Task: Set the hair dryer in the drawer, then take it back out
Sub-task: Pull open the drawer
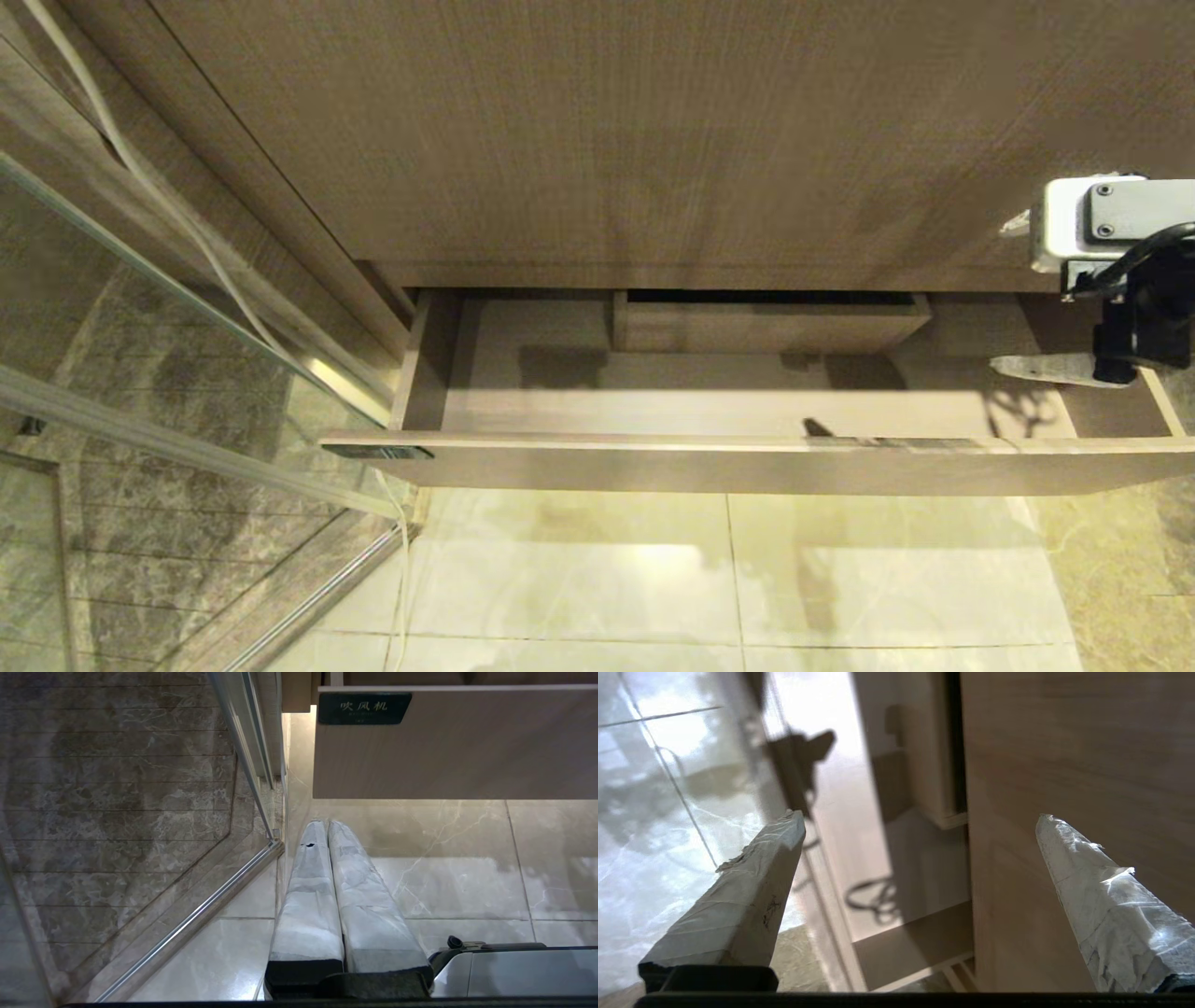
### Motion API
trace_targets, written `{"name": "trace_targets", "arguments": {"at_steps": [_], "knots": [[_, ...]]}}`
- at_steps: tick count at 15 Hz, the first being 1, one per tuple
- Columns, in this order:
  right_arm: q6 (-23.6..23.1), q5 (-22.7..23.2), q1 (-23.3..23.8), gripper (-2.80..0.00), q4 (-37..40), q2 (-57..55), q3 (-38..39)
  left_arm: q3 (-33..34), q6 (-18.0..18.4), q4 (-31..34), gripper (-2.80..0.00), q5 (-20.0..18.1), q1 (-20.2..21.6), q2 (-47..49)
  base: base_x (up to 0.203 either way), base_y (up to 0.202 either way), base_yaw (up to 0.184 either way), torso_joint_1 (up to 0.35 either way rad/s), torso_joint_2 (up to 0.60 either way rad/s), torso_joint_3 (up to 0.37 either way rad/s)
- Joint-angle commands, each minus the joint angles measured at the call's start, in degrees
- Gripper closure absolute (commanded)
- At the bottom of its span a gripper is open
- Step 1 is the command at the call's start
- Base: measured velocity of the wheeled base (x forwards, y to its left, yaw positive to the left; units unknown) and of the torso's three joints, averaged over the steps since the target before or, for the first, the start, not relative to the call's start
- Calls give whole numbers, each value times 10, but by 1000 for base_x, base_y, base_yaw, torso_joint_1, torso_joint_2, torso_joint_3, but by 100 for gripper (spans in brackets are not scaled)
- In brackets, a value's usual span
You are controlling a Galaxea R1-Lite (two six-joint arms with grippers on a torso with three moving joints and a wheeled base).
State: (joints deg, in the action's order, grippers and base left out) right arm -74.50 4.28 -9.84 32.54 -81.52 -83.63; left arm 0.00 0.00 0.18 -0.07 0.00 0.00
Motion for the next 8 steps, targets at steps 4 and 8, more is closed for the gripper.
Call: {"name": "trace_targets", "arguments": {"at_steps": [4, 8], "knots": [[8, 0, 0, -280, 40, 17, -36, 0, 0, 0, 0, 0, 0, 0, 0, 0, 0, 0, 0, 0], [11, 0, 0, -280, 51, 42, -37, 0, 0, -1, 0, 0, 0, 0, 0, 0, 0, 0, 0, 0]]}}
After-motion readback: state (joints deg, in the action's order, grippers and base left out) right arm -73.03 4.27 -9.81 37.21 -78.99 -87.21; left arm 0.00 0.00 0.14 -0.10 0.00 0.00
